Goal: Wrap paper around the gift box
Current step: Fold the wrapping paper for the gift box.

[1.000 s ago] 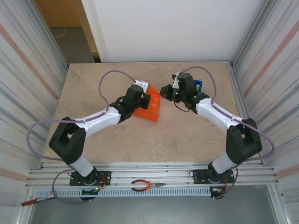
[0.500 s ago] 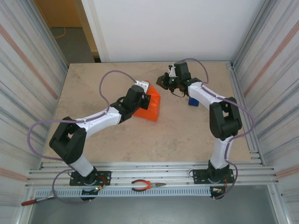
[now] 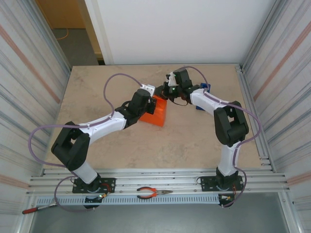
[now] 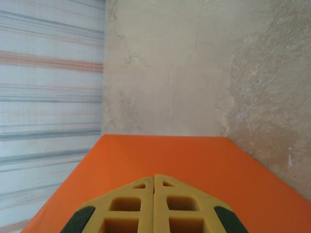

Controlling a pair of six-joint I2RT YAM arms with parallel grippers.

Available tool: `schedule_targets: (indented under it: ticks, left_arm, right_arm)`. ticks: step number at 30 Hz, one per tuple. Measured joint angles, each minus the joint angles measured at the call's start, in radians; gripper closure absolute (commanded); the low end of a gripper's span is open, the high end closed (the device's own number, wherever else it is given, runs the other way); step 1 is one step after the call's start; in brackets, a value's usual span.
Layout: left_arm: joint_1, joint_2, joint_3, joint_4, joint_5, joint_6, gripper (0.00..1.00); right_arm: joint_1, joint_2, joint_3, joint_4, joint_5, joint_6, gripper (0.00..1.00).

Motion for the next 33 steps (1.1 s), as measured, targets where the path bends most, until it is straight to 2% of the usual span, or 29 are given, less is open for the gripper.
schedule_targets:
  ticks: [19, 25, 27, 30, 33]
  left_arm:
    - [-0.002, -0.002, 0.000, -0.008, -0.003, 0.000, 0.72]
    - [-0.006, -0.016, 0.001, -0.035, -0.003, 0.001, 0.71]
    - [0.003, -0.030, 0.013, -0.077, 0.032, 0.000, 0.69]
    - [0.050, -0.066, 0.041, -0.178, 0.154, -0.012, 0.65]
    - [0.153, -0.100, 0.117, -0.309, 0.317, -0.051, 0.64]
  right_arm:
    - [0.024, -0.137, -0.139, 0.007, 0.045, -0.007, 1.00]
    - [0.037, -0.159, -0.193, 0.069, 0.069, -0.007, 1.00]
    - [0.041, -0.174, -0.222, 0.101, 0.068, -0.006, 1.00]
    - [0.049, -0.192, -0.256, 0.136, 0.064, -0.007, 1.00]
    - [0.051, -0.205, -0.283, 0.167, 0.064, -0.007, 1.00]
